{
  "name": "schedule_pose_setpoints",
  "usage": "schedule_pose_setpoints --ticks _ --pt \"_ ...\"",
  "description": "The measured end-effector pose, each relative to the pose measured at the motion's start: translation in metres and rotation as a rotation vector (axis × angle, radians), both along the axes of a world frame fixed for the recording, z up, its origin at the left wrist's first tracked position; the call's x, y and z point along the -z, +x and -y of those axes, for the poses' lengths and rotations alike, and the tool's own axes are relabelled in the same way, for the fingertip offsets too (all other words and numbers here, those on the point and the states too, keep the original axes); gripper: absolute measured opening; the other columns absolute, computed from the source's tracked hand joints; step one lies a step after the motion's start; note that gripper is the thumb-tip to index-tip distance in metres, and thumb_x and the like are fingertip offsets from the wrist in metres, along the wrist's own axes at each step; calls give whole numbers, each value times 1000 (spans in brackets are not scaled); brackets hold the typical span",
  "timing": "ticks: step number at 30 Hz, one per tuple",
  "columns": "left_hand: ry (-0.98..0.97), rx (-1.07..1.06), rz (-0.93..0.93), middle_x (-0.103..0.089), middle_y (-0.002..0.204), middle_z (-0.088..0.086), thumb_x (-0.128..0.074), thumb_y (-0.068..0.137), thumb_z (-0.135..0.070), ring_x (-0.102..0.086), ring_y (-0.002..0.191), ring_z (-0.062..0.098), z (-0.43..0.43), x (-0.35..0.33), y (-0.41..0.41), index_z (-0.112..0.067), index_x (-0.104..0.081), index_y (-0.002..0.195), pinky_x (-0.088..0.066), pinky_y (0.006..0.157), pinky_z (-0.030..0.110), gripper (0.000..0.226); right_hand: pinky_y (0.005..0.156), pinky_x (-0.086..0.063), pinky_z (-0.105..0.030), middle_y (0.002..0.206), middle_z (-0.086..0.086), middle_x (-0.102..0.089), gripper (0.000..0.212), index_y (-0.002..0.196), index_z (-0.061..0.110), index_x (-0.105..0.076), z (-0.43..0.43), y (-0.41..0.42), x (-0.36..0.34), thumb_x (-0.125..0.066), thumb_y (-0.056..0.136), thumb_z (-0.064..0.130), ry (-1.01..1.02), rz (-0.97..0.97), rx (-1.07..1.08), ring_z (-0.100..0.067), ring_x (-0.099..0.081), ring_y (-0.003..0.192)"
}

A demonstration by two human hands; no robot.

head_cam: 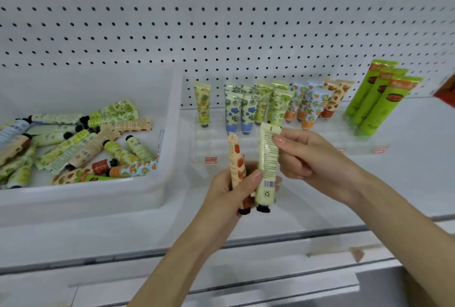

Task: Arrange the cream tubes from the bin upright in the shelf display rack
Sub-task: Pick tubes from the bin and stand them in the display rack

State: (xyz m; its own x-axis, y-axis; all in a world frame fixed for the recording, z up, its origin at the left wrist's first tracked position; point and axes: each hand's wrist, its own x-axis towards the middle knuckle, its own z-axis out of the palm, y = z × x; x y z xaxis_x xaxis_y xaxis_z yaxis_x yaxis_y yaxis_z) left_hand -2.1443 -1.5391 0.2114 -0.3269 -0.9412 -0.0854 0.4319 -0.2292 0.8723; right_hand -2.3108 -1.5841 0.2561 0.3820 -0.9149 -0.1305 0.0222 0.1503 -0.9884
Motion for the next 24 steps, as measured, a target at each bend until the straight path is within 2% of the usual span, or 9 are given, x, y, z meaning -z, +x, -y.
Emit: schedule_pose_setpoints --ticks 3,5,8,11,13,15,18,21,24 --pt "20 95 -20 -73 90 12 -62 84 -26 -70 78 19 1 -2 -7 -7 -60 108 -56 61 27 31 46 -30 -20 51 -4 -38 21 78 11 -66 -3 -12 -1 -53 87 25 -2 95 15 -12 -26 43" --pt "13 124 21 -72 88 10 -59 82 -24 -69 74 20 2 -2 -11 -7 -59 108 -56 58 27 32 47 -33 -19 53 -2 -40 22 71 18 -66 -5 -18 -1 -56 85 32 -19 85 3 -12 -32 45" --pt "-14 76 83 -71 82 7 -63 74 -22 -67 69 17 4 -2 -17 -8 -60 104 -54 55 25 33 47 -33 -19 53 4 -41 26 87 16 -66 -10 -21 -5 -71 77 40 -74 -37 9 -12 -34 47" --pt "-34 -18 152 -70 81 7 -68 69 -20 -66 68 16 7 0 -21 -6 -60 103 -54 55 25 38 46 -34 -19 49 12 -46 35 97 9 -62 -13 -16 -10 -64 77 38 -200 -260 128 -11 -38 45" --pt "-41 -57 184 -70 81 6 -69 74 -15 -66 68 16 8 2 -23 -6 -61 103 -56 57 26 32 46 -39 -20 50 12 -50 27 100 9 -64 -13 -12 -9 -61 84 31 -284 -336 180 -10 -45 46" --pt "-41 -77 189 -70 84 6 -66 82 -6 -67 72 16 10 3 -22 -6 -62 105 -57 61 27 23 47 -45 -23 58 10 -57 17 101 11 -66 -11 -13 -5 -58 90 22 -280 -342 217 -10 -52 52" --pt "-8 -111 176 -71 95 8 -63 85 -4 -70 84 20 15 6 -16 -6 -64 103 -58 67 30 18 53 -50 -24 77 -4 -66 16 97 9 -70 -8 -20 -1 -55 93 14 -177 -270 241 -13 -59 62" --pt "0 -201 264 -67 101 18 -65 85 -5 -70 89 24 23 11 -8 -1 -62 104 -59 71 34 20 58 -52 -23 75 -6 -68 13 88 9 -72 -2 -29 -3 -59 90 10 -179 -262 262 -15 -62 64" --pt "-16 -261 367 -68 80 11 -67 85 -8 -68 62 18 30 13 1 -2 -61 103 -54 53 24 19 61 -55 -28 66 -4 -68 9 80 11 -69 12 -33 -11 -64 87 7 -256 -331 339 -17 -67 63"
